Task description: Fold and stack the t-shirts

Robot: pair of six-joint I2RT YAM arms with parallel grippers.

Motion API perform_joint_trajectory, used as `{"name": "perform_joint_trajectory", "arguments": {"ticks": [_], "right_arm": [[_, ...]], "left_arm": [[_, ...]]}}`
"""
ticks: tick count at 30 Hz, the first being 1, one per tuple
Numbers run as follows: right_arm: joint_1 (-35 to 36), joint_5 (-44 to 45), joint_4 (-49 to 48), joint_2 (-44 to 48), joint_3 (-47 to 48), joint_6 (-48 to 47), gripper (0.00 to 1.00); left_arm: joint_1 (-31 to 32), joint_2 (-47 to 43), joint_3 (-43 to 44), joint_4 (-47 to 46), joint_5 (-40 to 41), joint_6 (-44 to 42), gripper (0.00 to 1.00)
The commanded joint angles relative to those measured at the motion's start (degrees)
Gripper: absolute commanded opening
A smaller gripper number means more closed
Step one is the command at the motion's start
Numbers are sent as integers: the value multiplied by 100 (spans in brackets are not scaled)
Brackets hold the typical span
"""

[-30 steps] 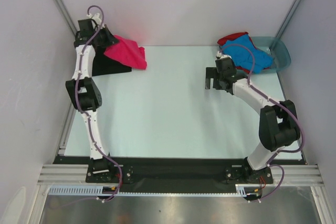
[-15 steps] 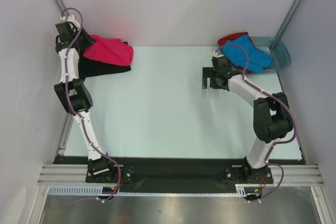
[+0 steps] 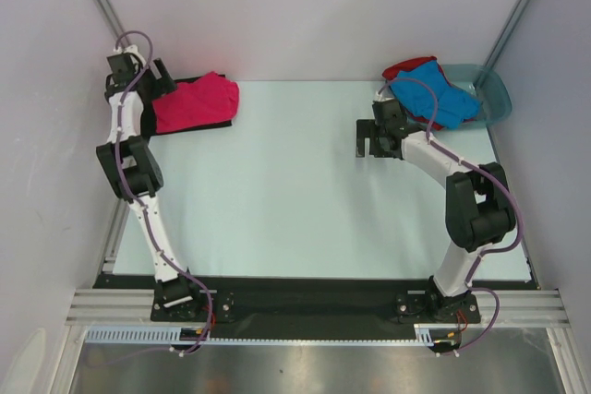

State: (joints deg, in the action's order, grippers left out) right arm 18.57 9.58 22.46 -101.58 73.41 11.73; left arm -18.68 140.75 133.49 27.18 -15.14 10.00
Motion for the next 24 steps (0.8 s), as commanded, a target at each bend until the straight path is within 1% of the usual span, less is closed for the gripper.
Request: {"name": "perform_joint_trajectory", "arguments": {"ticks": [1, 2, 4, 6, 8, 9, 10, 11, 12, 13, 14, 17, 18, 19, 20, 23, 24], "right_arm": [[15, 17, -39, 305, -19, -21, 100], [24, 26, -75, 366, -89, -4, 100], [24, 26, -171, 472, -229, 75, 100], [24, 8, -320, 499, -300, 128, 100], [33, -18, -373, 534, -327, 207, 100], [42, -18, -409, 560, -370, 225, 100], [33, -18, -444, 578, -406, 268, 100], [33, -44, -470, 595, -432, 277, 100], [33, -79, -505, 622, -476, 286, 99], [50, -210, -540, 622, -485, 304, 100], [68, -264, -549, 639, -476, 278, 100], [138, -159, -471, 622, -363, 338, 100], [147, -124, -340, 631, -319, 365, 100], [173, -123, -295, 639, -266, 357, 100], [261, -106, -277, 666, -274, 313, 100], [515, 245, -225, 806, -353, 330, 100], [551, 254, -224, 859, -397, 356, 100]], "left_arm": [[-22, -695, -445, -89, -461, 194, 100], [-5, -863, -804, -212, -638, 256, 100], [161, -1275, -1017, -405, -1007, 466, 100], [329, -1497, -1009, -529, -1420, 590, 100], [654, -1838, -1009, -582, -1867, 758, 100], [785, -1971, -1009, -452, -1861, 749, 100], [1100, -2120, -1053, -381, -1783, 575, 100], [1277, -2270, -1123, -284, -1669, 425, 100], [1479, -2576, -1280, -196, -1250, 293, 100], [1812, -2709, -1360, -74, -1011, 109, 100], [2015, -2832, -1422, -29, -861, 99, 100], [2455, -3359, -1974, -204, -518, 318, 100], [2587, -3752, -2481, -361, -377, 327, 100], [2858, -3965, -2764, -458, 33, 292, 100], [2991, -4150, -3341, -564, 141, 301, 100], [3431, -4967, -4240, -993, 520, 432, 100], [3545, -5135, -4783, -1221, 581, 450, 100]]}}
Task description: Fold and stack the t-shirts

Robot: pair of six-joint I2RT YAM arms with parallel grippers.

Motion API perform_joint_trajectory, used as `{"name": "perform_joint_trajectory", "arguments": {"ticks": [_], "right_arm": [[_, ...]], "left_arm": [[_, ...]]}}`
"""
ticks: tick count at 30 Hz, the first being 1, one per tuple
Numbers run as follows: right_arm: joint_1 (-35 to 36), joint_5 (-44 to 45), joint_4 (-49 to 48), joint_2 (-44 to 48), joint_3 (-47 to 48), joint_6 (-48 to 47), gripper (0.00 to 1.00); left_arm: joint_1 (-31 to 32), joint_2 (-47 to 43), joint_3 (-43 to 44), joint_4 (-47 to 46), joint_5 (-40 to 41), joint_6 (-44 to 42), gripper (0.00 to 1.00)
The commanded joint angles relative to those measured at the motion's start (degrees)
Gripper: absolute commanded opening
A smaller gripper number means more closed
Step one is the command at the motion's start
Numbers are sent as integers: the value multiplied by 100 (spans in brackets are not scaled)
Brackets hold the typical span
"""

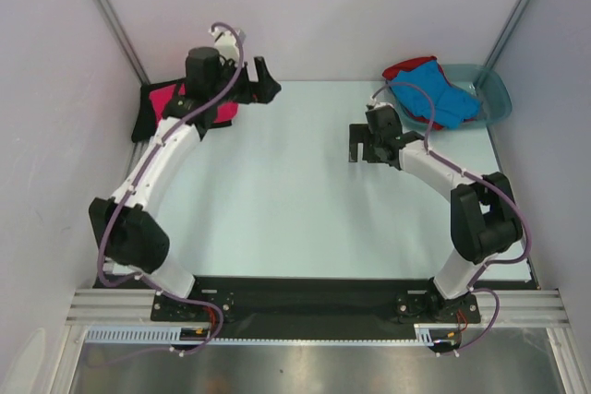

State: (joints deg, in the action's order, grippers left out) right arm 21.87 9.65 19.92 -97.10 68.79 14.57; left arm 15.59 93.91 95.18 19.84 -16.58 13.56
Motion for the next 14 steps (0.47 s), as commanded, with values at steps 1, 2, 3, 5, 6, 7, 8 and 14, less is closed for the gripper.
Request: {"name": "perform_joint_trajectory", "arguments": {"ticks": [1, 2, 3, 5, 6, 7, 8, 14], "right_arm": [[256, 170, 29, 446, 38, 99, 100], [283, 151, 38, 542, -32, 151, 100], [353, 143, 3, 578, -85, 195, 100], [441, 169, -6, 692, -199, 292, 100], [528, 221, 3, 805, -278, 327, 100], [564, 256, 38, 876, -314, 397, 100], [599, 318, 82, 947, -331, 441, 100], [872, 775, 328, 1719, -805, 643, 100]], "left_arm": [[293, -574, -1140, -550, 805, 277, 100], [382, -836, -1342, -629, 753, 296, 100], [496, -926, -1613, -621, 770, 253, 100], [812, -1215, -1791, -516, 962, 191, 100], [909, -1330, -2044, -533, 1042, 130, 100], [1041, -1436, -2177, -551, 1182, 155, 100], [1077, -1550, -2327, -594, 1218, 173, 100], [1218, -2490, -3504, -858, 1411, 270, 100]]}}
